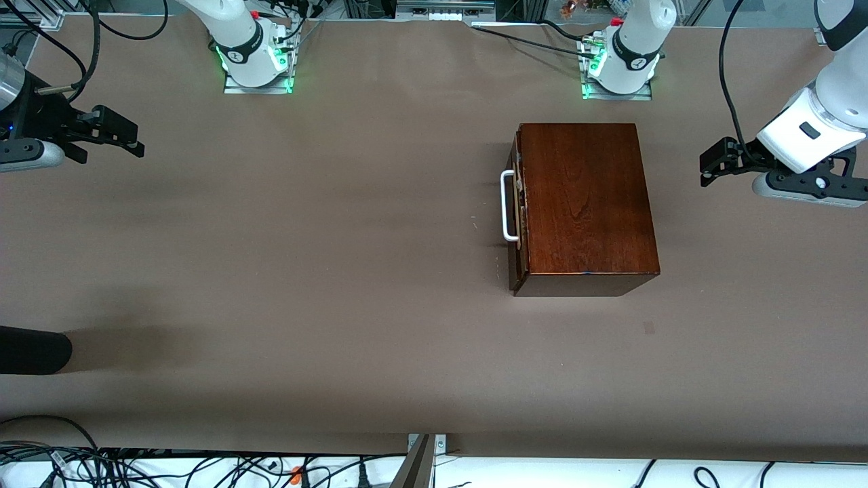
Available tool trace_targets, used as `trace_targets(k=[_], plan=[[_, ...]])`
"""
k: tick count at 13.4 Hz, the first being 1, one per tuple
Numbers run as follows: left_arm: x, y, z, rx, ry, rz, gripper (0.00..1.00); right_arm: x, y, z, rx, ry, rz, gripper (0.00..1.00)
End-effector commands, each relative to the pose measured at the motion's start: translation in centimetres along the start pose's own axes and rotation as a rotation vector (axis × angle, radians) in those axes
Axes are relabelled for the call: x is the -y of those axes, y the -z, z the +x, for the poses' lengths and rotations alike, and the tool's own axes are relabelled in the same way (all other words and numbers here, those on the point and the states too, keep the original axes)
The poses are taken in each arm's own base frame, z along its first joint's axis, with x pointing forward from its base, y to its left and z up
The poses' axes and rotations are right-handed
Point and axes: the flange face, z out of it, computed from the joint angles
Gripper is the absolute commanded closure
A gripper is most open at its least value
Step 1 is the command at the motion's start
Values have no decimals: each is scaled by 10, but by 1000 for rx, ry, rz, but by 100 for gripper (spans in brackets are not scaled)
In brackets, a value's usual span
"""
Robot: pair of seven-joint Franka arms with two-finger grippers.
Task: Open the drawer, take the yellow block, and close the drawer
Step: 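Reach the left gripper to the white drawer handle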
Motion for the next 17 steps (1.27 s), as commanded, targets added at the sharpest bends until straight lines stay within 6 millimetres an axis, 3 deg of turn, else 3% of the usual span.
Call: trace_targets(k=[1,7,10,12,14,16,17], plan=[[-2,4,1,32,13,-8,0,-2,4,-1,5,-4,1,0],[-5,0,-7,92,9,-11,0,-2,4,-1,5,-4,1,0],[-10,-17,-13,197,-4,-27,0,-2,4,-1,5,-4,1,0],[-58,-28,-33,366,-94,-24,0,-2,4,-1,5,-4,1,0],[-123,-23,-41,376,-204,-70,0,-2,3,-1,7,-4,1,0],[-182,-26,-33,323,-253,-119,0,-2,3,-1,7,-4,1,0],[-205,-39,-23,312,-235,-123,0,-2,3,-1,7,-4,1,0]])
